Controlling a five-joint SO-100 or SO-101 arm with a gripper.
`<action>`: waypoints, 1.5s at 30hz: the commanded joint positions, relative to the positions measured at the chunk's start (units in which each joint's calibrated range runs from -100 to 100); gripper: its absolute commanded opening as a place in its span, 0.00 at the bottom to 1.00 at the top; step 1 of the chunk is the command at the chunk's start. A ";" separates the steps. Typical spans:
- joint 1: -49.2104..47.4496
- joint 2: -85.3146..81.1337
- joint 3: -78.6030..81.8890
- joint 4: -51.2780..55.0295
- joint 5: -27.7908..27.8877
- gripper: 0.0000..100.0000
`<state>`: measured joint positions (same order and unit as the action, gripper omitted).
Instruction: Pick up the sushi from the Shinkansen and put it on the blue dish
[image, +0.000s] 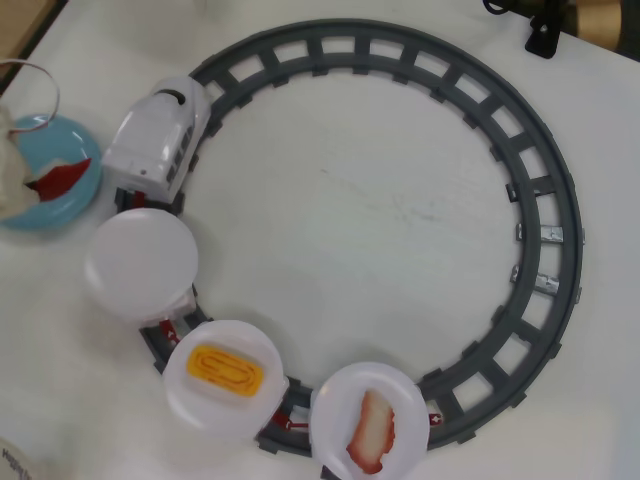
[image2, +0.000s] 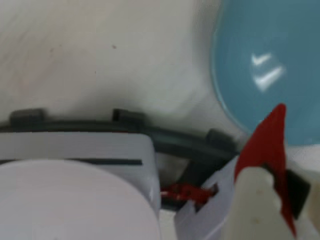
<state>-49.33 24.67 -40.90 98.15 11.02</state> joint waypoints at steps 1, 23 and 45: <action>-0.50 2.41 -6.26 0.91 1.48 0.03; -7.19 17.01 -18.62 0.83 7.08 0.03; -7.80 20.00 -18.08 0.57 12.52 0.21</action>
<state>-57.99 45.26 -56.91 98.24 23.33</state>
